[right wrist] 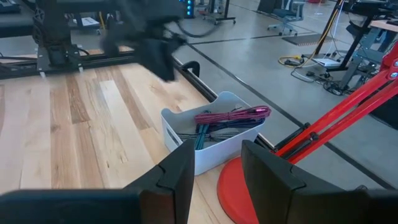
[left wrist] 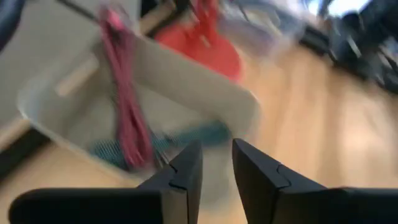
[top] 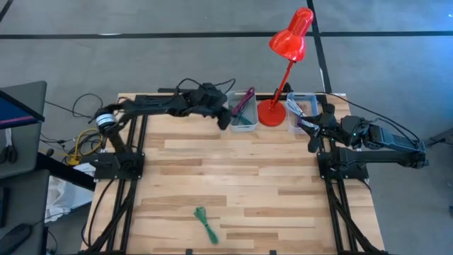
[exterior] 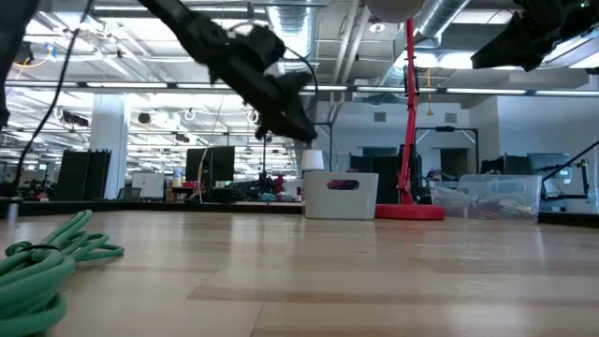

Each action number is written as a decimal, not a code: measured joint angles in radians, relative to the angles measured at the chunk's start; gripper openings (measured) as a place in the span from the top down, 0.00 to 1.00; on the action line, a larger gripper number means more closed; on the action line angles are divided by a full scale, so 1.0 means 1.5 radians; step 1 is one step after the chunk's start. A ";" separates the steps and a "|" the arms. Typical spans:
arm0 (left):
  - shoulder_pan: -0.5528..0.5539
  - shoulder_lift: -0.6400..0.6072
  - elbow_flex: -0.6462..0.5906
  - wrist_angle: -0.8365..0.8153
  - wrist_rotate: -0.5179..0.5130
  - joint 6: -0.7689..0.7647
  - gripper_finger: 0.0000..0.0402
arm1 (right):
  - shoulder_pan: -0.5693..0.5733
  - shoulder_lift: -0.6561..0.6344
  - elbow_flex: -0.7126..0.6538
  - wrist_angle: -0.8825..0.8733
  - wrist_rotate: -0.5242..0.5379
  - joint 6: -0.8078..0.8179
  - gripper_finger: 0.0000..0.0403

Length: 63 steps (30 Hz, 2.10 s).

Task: Pick & Place USB Port
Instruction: Put the green charger cable into the transparent bin

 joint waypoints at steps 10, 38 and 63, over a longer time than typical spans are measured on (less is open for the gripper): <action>-0.122 -0.204 -0.163 -0.082 -0.013 -0.007 0.80 | 0.000 0.000 0.000 0.000 0.000 0.000 0.69; -0.568 -0.252 -0.434 0.038 -0.095 -0.727 0.71 | 0.000 0.000 0.000 0.004 0.000 0.002 0.69; -0.582 -0.088 -0.433 0.171 0.142 -1.022 0.54 | 0.000 0.000 0.000 0.000 0.000 0.001 0.69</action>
